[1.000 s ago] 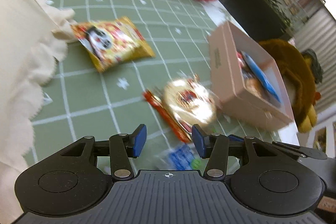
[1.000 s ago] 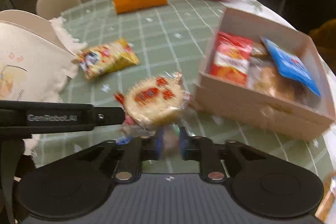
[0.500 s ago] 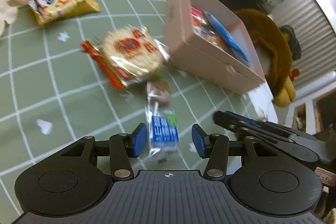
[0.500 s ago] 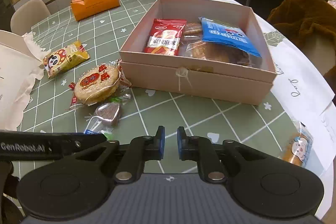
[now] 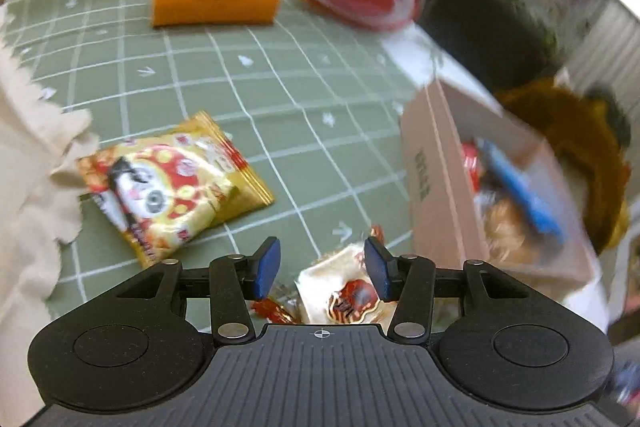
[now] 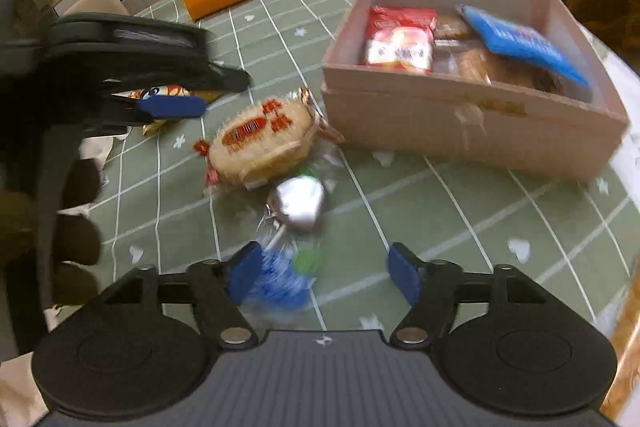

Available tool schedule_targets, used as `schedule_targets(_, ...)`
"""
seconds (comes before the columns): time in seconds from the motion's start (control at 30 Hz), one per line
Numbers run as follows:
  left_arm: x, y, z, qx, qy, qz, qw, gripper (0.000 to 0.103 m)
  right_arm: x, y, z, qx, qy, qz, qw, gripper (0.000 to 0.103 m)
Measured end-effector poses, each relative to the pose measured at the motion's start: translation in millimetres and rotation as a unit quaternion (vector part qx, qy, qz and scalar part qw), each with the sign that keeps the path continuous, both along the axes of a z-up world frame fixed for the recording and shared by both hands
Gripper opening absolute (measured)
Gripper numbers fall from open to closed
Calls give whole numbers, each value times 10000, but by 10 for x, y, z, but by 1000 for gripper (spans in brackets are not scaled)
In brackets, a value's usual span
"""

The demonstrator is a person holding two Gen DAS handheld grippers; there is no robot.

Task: Organize snacks
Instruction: 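Reach the left gripper to the round sesame rice cracker, then close the left gripper on the rice cracker edge and lift it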

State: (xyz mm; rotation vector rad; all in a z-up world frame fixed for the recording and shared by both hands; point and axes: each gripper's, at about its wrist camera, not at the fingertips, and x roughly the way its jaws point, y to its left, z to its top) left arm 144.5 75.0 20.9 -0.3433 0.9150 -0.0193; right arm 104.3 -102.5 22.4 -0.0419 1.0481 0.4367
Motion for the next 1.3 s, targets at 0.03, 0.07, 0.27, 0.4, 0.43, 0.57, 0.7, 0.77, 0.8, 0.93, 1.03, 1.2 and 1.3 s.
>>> schedule_targets(0.03, 4, -37, -30, 87, 53, -132, 9999, 48, -2, 40, 1, -106, -53, 66, 9999, 70)
schedule_targets(0.07, -20, -66, -34, 163, -3, -246, 9996, 46, -7, 71, 5, -209, -106, 147, 9996, 65)
schedule_targets(0.27, -303, -181, 10, 439, -115, -714, 9964, 33, 0, -44, 95, -408, -213, 117, 9989, 31)
schedule_targets(0.4, -461, -136, 19, 118, -16, -604, 9981, 32, 24, -212, 63, -550, -236, -92, 9982, 31)
schedule_targets(0.43, -499, -121, 17, 10, 23, -554, 9985, 32, 45, -268, 52, -546, -212, -171, 9981, 31)
schedule_targets(0.57, -610, -121, -22, -487, 229, -521, 9972, 32, 78, -454, 25, -533, -104, -456, 9975, 31)
schedule_targets(0.7, -729, -80, -48, -771, 279, -444, 9956, 31, 27, -514, 100, -426, -144, -514, 9977, 31)
schedule_targets(0.77, -778, -9, -54, -801, 246, -257, 9962, 31, -28, -518, 181, -220, -197, -496, 9983, 31)
schedule_targets(0.8, -792, 20, -59, -841, 249, -182, 9960, 31, -45, -514, 214, -130, -208, -479, 9986, 31)
schedule_targets(0.93, -790, 62, -73, -1026, 312, -137, 9941, 32, -114, -417, 297, 151, -251, -305, 9991, 32)
schedule_targets(1.03, -768, -1, -60, -1028, 307, -237, 9940, 32, -108, -323, 287, 73, -338, -310, 9989, 32)
schedule_targets(1.2, -729, -57, -46, -931, 295, -276, 9948, 32, -32, -287, 200, -87, -326, -340, 9989, 38)
schedule_targets(1.3, -727, -45, -35, -943, 272, -286, 9948, 32, -33, -285, 199, -120, -336, -323, 9988, 38)
